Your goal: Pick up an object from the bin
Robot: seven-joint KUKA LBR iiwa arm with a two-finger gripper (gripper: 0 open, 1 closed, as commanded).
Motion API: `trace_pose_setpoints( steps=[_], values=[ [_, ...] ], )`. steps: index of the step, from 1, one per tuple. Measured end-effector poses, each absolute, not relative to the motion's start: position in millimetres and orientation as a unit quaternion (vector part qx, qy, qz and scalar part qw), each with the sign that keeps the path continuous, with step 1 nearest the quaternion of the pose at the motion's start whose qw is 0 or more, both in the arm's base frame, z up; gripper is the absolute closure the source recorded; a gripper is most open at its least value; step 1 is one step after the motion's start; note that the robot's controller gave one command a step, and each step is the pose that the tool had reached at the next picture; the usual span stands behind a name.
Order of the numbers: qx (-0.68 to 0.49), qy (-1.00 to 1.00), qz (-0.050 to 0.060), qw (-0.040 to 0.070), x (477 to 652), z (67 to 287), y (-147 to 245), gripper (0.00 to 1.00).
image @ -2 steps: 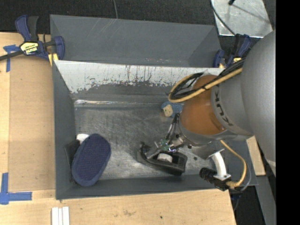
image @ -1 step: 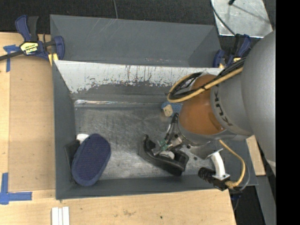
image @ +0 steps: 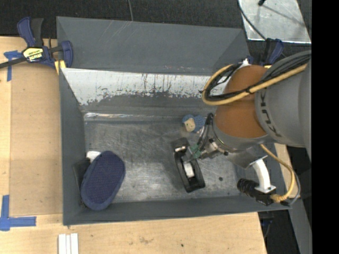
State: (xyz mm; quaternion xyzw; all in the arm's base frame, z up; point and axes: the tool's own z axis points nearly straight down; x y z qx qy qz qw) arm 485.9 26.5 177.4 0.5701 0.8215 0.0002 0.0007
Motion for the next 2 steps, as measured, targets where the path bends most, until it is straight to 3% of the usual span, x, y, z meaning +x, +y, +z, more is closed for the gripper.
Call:
trace_pose_setpoints(
  steps=[1,2],
  values=[
    [0.407,0.913,0.000,-0.001,528.8,200,96,1.00],
    [0.220,0.975,0.000,0.000,508.1,249,124,1.00]
  ],
)
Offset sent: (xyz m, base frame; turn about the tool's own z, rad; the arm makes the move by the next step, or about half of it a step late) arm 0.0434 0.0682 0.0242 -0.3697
